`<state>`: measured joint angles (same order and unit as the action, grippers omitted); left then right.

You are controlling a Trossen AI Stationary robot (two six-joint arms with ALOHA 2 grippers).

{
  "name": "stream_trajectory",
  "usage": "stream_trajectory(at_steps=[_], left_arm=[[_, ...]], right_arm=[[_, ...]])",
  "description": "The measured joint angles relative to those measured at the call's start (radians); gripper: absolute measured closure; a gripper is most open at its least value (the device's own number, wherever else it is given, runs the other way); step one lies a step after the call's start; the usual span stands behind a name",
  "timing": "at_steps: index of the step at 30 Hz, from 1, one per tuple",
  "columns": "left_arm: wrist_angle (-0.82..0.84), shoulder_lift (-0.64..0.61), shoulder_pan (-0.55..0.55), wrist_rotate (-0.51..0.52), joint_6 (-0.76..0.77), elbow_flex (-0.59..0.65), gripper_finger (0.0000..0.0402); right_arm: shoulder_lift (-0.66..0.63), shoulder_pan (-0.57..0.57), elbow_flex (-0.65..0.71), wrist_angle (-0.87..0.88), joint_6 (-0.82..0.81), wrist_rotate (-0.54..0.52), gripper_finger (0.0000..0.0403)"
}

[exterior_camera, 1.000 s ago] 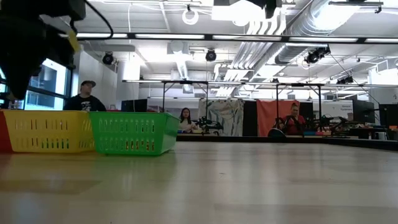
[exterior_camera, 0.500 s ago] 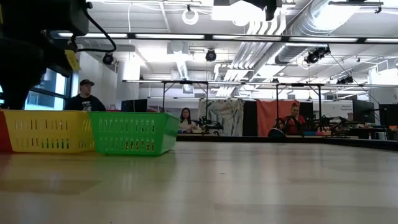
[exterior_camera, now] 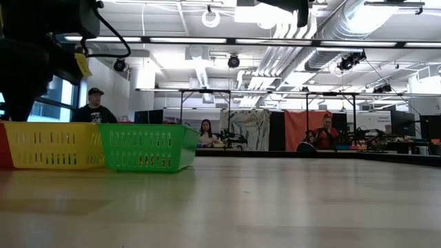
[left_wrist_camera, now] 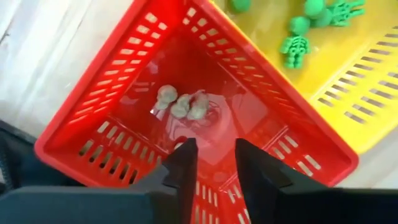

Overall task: Sort Halloween decoration
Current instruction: Put the white skull toy into the red bin

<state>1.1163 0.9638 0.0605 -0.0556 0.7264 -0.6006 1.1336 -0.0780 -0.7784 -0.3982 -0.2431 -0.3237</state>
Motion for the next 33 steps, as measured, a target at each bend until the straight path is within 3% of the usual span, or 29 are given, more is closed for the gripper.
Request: stream_trajectory(at_steps=[8,12,16,20,24,29,33], left_arm=[[0.016,0.0,-0.003,-0.042,-0.042,-0.066,0.0249],[0.02,0.0,-0.003,-0.042,-0.096,-0.188,0.0243],[-0.027,0.0,-0.003,0.049,-0.201,-0.34,0.0243],[-0.257,-0.001,-0.002,0.218,-0.427,-0.427,0.0243],[-0.584,0.005,-0.003,0.269,-0.635,-0.428,0.0243],[-0.912,0.053,-0.015,0.215,-0.639,-0.411,0.0243],[-1.167,0.074,-0.015,0.176,-0.572,-0.287,0.0243]], right_arm=[[0.0,0.0,0.0,0.0,-0.019,0.0,0.0208],[0.0,0.0,0.0,-0.002,-0.019,0.0,0.0208],[0.0,0.0,0.0,-0.016,-0.003,0.007,0.0208],[0.0,0.0,0.0,-0.049,0.024,0.064,0.0208],[0.0,0.0,0.0,-0.082,0.025,0.122,0.0208],[0.0,0.0,0.0,-0.102,0.046,0.163,0.0208],[0.0,0.0,0.0,-0.102,0.069,0.178,0.0208]])
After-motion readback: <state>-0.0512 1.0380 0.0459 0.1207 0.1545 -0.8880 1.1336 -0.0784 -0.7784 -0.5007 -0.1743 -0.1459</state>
